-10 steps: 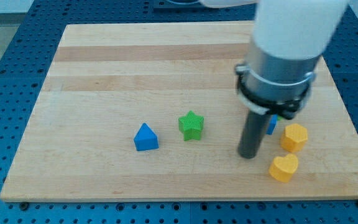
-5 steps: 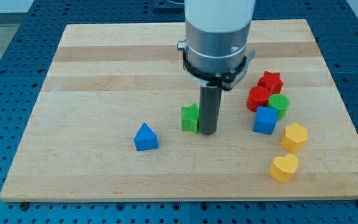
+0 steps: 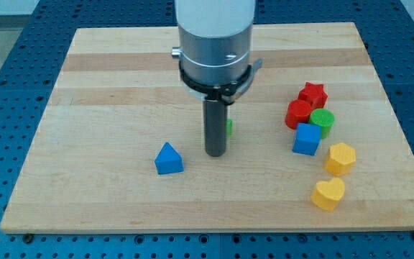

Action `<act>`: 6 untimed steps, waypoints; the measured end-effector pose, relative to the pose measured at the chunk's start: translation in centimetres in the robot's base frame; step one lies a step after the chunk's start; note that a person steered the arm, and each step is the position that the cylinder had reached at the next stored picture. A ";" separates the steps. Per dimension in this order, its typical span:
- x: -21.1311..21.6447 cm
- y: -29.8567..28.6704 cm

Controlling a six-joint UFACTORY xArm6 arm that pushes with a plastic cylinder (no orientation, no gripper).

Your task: Move the green star to the top of red star

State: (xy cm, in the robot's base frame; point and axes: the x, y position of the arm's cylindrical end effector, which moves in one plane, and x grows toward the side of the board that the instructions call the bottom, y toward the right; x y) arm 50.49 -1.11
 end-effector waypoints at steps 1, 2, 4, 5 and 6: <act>0.0 -2.4; -0.1 -2.9; -3.4 -1.2; -4.0 -0.2; -4.0 -0.5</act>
State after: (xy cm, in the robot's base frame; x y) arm 46.49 -1.57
